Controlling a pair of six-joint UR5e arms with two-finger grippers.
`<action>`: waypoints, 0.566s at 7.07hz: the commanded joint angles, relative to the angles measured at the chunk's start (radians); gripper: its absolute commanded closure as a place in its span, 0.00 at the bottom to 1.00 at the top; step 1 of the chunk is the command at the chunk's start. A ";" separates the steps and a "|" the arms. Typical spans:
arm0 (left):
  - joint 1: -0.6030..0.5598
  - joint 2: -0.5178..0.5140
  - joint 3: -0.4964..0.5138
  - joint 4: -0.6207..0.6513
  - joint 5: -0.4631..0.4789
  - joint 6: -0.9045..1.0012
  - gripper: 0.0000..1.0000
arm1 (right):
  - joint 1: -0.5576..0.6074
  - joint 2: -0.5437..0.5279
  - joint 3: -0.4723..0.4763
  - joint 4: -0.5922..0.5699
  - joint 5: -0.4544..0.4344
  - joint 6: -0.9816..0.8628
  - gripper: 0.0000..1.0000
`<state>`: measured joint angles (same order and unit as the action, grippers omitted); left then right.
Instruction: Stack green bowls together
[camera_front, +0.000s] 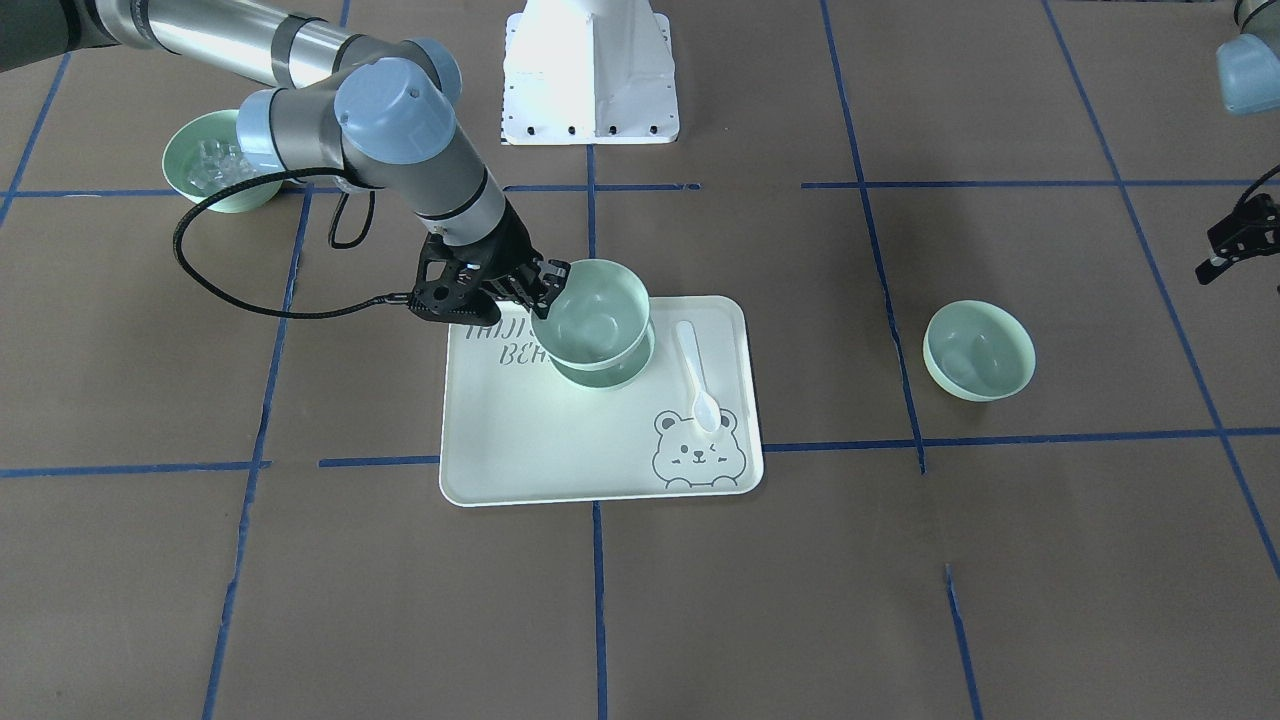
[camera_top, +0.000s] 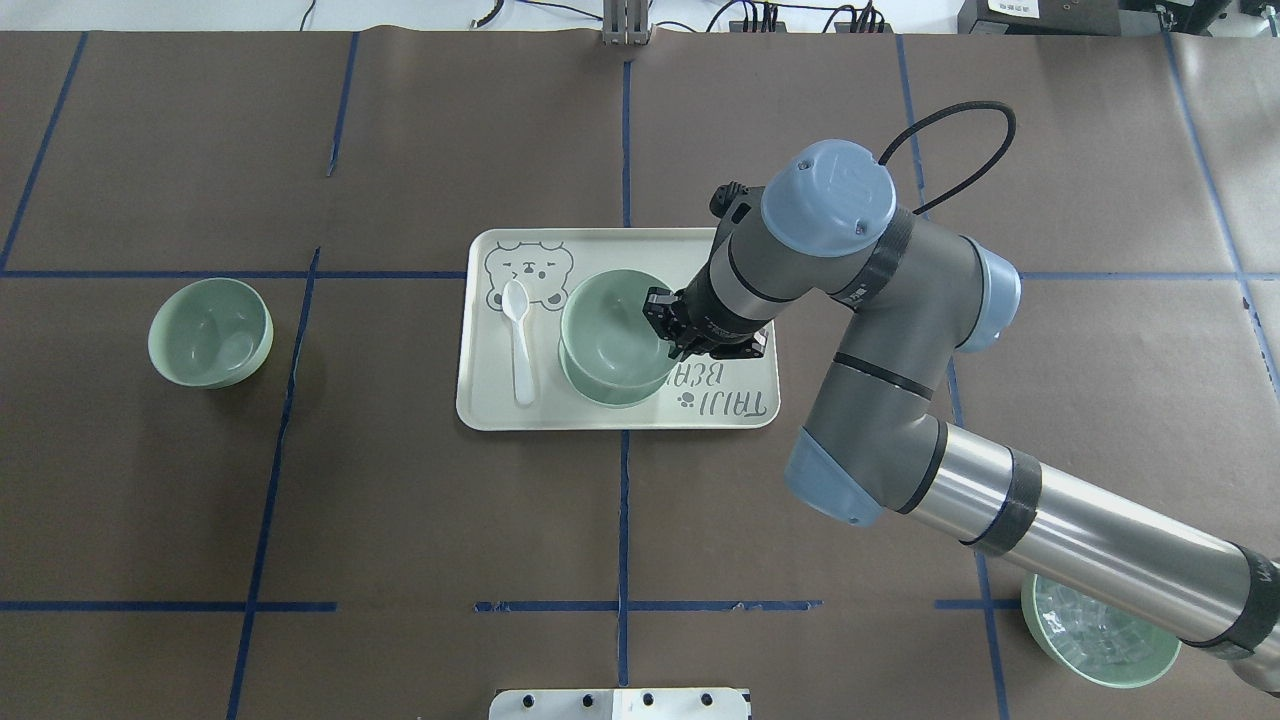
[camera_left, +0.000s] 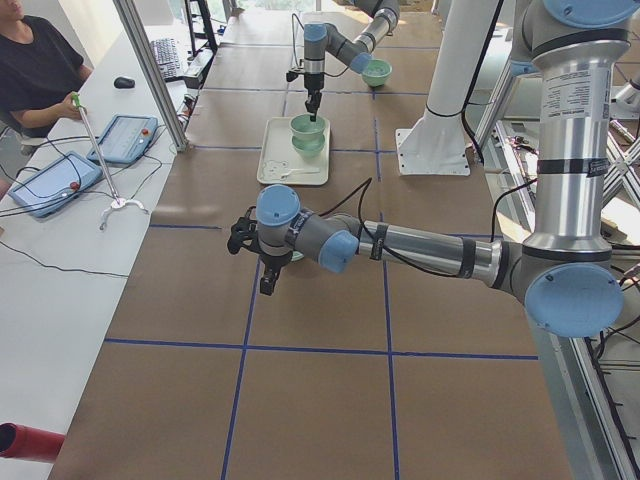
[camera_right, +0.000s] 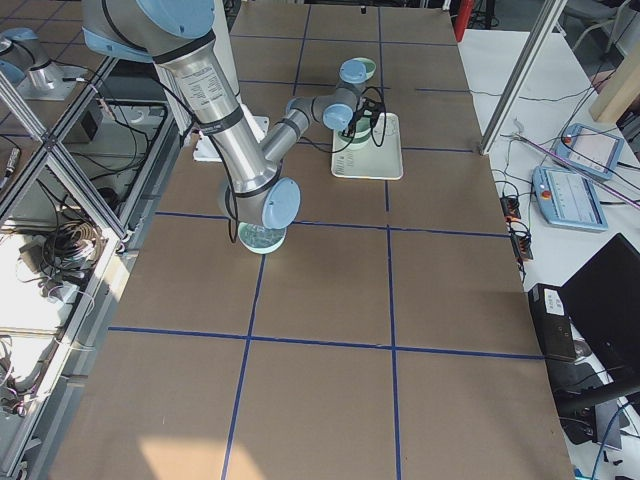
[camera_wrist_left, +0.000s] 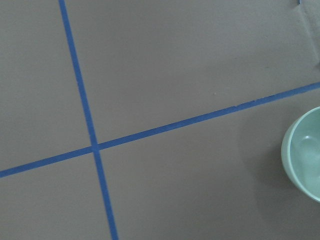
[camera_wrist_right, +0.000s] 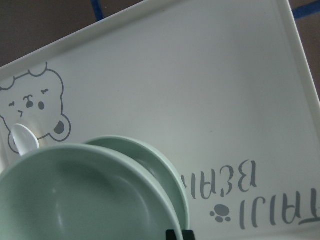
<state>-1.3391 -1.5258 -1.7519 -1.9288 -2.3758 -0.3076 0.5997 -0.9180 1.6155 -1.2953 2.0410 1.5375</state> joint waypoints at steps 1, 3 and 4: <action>0.044 0.001 0.000 -0.055 0.001 -0.090 0.00 | -0.017 0.019 -0.031 -0.002 -0.028 0.013 1.00; 0.118 -0.007 -0.011 -0.058 0.001 -0.193 0.00 | -0.028 0.019 -0.037 -0.004 -0.042 0.015 1.00; 0.121 -0.008 -0.012 -0.068 0.001 -0.202 0.00 | -0.028 0.018 -0.039 -0.005 -0.044 0.015 1.00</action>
<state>-1.2380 -1.5309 -1.7599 -1.9877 -2.3750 -0.4766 0.5742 -0.8997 1.5793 -1.2991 2.0012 1.5516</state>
